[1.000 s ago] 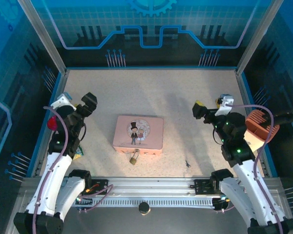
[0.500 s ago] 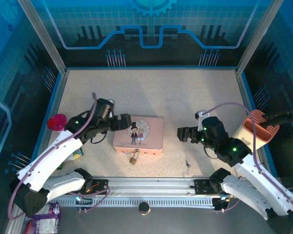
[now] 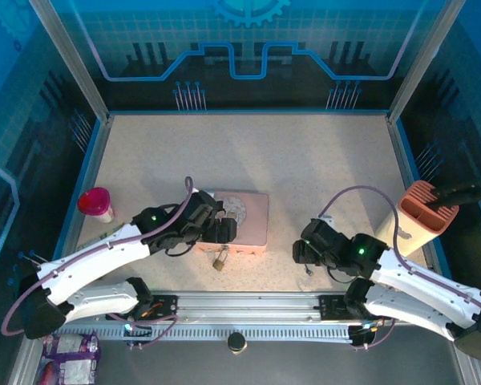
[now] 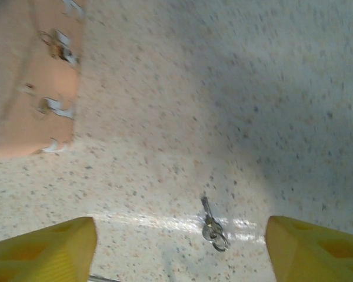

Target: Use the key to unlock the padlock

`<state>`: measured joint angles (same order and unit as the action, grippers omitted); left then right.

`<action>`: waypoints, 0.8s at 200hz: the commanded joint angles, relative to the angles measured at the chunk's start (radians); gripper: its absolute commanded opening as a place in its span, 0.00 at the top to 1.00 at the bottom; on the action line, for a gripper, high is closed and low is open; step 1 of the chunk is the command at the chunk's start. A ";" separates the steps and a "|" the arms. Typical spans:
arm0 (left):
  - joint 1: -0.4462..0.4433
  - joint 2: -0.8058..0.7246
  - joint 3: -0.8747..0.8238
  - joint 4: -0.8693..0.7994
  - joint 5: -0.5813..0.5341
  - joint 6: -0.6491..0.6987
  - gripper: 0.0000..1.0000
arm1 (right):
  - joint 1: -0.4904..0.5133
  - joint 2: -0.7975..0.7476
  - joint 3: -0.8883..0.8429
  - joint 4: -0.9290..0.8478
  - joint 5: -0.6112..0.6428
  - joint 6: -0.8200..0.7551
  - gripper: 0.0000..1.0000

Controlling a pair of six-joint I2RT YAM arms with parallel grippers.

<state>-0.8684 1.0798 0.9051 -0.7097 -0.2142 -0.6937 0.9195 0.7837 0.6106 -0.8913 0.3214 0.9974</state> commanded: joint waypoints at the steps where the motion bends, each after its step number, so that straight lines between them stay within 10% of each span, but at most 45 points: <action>1: -0.009 -0.059 -0.040 0.091 -0.062 -0.055 0.01 | 0.017 -0.009 -0.057 -0.027 -0.024 0.159 0.32; 79: -0.009 -0.131 -0.113 0.156 -0.106 -0.062 0.01 | 0.042 0.030 -0.171 0.041 -0.052 0.312 0.61; 160: -0.010 -0.119 -0.105 0.155 -0.104 -0.048 0.01 | 0.077 0.122 -0.216 0.139 -0.043 0.377 0.71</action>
<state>-0.8719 0.9546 0.7990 -0.5541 -0.2962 -0.7464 0.9768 0.8745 0.4057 -0.7864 0.2718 1.3247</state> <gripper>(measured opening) 0.992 0.293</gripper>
